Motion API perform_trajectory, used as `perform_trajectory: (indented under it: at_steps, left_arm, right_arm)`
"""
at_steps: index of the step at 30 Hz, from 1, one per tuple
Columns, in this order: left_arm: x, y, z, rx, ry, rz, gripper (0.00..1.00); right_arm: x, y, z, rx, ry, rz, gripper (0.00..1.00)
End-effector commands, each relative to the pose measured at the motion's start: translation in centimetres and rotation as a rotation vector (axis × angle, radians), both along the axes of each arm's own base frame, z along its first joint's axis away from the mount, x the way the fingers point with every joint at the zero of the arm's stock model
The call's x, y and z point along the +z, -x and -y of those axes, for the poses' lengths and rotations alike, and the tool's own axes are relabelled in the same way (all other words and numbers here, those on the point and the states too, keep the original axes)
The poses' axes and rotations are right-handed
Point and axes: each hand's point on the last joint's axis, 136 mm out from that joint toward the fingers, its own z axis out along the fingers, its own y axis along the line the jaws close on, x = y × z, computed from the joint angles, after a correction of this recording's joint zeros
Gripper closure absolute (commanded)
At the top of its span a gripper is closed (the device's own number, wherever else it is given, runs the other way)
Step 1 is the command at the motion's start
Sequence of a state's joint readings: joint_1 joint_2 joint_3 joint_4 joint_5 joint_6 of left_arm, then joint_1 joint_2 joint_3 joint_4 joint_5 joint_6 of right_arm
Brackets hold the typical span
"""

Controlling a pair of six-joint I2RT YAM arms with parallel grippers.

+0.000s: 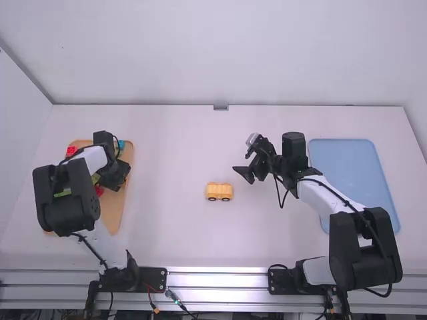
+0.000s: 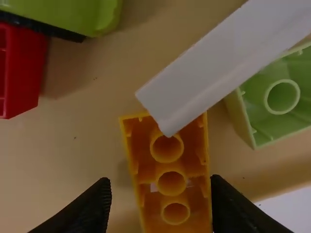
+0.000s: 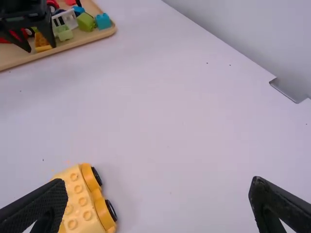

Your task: Assemble lego blocks to make yellow taxi

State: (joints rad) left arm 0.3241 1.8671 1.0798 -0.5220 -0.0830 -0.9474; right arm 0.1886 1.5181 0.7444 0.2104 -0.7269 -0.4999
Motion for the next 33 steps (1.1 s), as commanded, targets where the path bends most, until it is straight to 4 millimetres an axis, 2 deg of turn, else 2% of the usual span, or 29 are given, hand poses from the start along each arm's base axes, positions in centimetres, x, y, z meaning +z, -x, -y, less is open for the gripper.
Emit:
perform_trajectory:
  at_steps: [1, 12, 20, 28, 33]
  left_arm:
    - [-0.6, 0.8, 0.4, 0.026, 0.008, -0.022, 0.47]
    - [-1.0, 0.6, 0.8, 0.017, 0.031, -0.003, 0.50]
    - [-1.0, 0.7, 0.6, -0.005, 0.022, -0.006, 0.65]
    - [-0.9, 0.8, 0.4, 0.001, 0.015, -0.008, 0.76]
    - [-0.7, 0.1, 0.3, -0.006, 0.002, 0.017, 0.81]
  right_arm:
    - [0.6, 0.3, -0.1, 0.006, -0.011, 0.006, 0.01]
    - [0.5, 0.4, -0.1, 0.006, -0.010, 0.000, 0.01]
    - [0.5, 0.4, -0.1, 0.006, -0.010, 0.001, 0.01]
    - [0.5, 0.4, -0.1, 0.006, -0.010, 0.000, 0.01]
    - [0.5, 0.4, -0.1, 0.005, -0.010, 0.001, 0.01]
